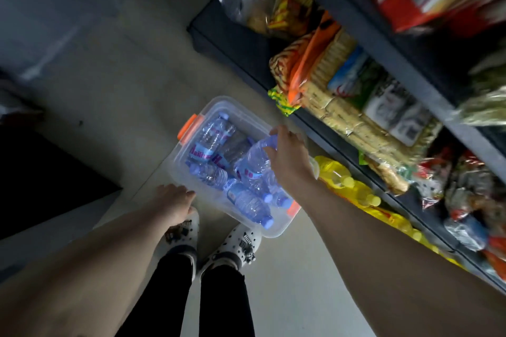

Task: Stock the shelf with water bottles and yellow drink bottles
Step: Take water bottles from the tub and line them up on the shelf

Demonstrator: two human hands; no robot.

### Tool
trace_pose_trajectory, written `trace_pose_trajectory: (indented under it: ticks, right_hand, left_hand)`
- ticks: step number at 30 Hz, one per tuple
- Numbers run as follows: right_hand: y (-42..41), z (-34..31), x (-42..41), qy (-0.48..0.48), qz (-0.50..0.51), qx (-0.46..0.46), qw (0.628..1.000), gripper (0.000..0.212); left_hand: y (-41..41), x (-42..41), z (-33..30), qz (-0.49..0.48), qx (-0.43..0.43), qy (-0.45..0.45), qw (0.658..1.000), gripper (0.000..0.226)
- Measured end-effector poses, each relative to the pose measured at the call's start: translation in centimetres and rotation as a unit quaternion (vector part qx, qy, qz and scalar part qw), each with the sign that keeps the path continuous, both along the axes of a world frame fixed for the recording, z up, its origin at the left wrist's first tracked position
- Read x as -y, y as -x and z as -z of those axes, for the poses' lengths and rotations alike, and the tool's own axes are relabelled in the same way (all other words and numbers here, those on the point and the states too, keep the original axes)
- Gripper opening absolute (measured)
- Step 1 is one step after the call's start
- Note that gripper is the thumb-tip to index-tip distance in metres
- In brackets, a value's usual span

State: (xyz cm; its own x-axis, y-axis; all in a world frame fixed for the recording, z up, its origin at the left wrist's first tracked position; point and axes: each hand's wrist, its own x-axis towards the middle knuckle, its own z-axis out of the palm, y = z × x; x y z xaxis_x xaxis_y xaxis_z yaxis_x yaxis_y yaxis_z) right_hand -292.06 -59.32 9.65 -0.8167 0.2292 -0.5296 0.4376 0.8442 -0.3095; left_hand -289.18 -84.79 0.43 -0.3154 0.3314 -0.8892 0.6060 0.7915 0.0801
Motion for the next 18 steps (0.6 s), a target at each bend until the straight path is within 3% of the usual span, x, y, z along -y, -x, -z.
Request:
trace_pose_trajectory:
  ticks: [5, 10, 18]
  right_hand:
    - [0.1, -13.8, -1.1, 0.03, -0.004, -0.08, 0.996, 0.033]
    - [2.1, -29.1, -1.4, -0.01, -0.033, -0.208, 0.978, 0.03]
    - [4.2, -51.9, -2.6, -0.122, -0.079, -0.461, 0.875, 0.024]
  left_hand:
    - [3.7, -0.2, -12.4, -0.004, -0.04, -0.026, 0.999, 0.048]
    - [8.1, -2.5, -27.6, -0.026, -0.104, -0.104, 0.989, 0.048]
    - [12.8, -4.5, -45.6, -0.097, -0.172, -0.236, 0.951, 0.055]
